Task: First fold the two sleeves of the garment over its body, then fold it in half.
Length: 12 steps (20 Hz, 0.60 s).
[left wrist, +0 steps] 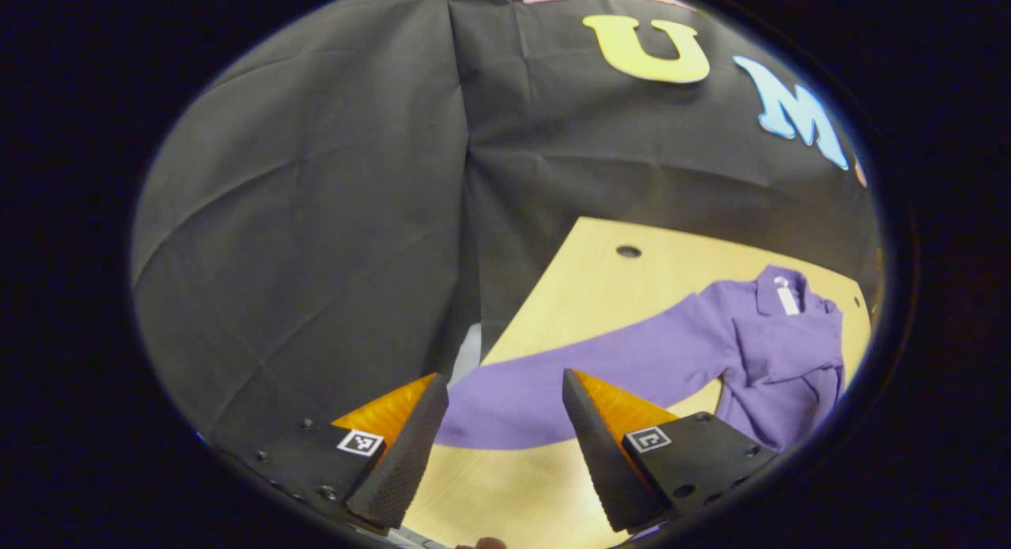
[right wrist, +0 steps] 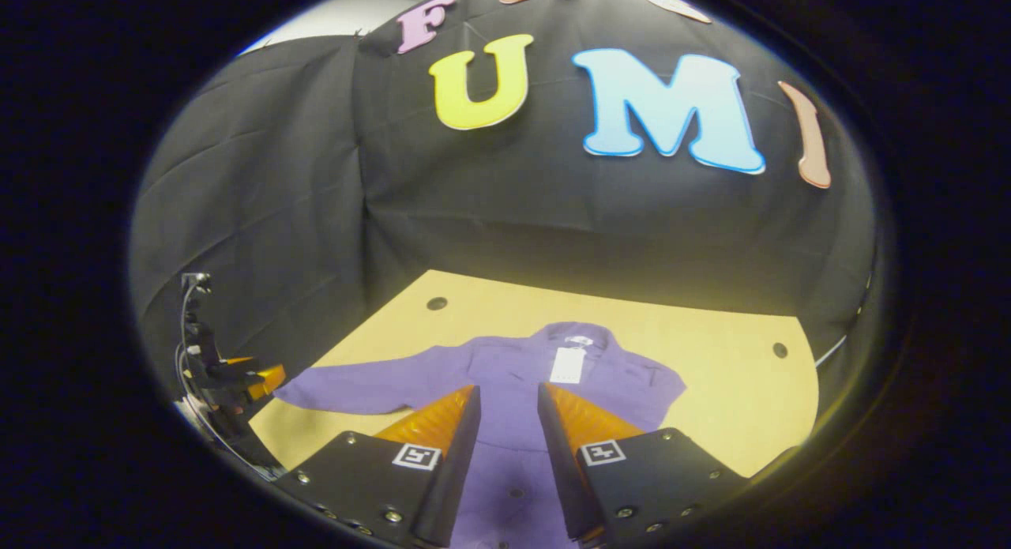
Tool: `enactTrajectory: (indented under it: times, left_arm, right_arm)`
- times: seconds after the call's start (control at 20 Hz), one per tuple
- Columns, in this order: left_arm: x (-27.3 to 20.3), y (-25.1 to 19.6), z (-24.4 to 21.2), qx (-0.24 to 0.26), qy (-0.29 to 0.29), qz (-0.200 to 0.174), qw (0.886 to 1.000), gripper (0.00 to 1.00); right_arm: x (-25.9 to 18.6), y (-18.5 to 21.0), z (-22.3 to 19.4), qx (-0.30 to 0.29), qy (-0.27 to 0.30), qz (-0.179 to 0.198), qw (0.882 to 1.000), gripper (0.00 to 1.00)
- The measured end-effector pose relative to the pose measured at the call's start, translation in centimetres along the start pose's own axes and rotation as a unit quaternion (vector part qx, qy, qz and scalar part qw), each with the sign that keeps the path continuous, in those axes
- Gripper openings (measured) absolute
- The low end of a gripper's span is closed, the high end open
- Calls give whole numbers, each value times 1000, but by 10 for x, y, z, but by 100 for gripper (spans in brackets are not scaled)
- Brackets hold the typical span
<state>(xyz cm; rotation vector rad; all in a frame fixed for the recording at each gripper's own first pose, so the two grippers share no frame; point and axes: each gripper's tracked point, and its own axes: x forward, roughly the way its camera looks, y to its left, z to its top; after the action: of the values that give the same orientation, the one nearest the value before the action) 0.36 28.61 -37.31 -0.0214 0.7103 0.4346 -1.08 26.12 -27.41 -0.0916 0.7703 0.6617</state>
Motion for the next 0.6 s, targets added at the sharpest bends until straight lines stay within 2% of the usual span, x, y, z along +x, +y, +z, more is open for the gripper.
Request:
enactTrajectory:
  times: [0.2, 0.35, 0.6]
  left_arm:
    - [42, 6, -27, -13, 41, 8, 999, 94]
    - [57, 13, -46, -10, 70, 16, 997, 96]
    - [70, 11, -69, -35, 108, 15, 993, 95]
  right_arm:
    - [-26, -38, -26, 33, 9, -47, 998, 50]
    - [-45, -61, -45, 50, 23, -78, 995, 50]
    - [-61, -85, -65, 74, 32, -111, 991, 50]
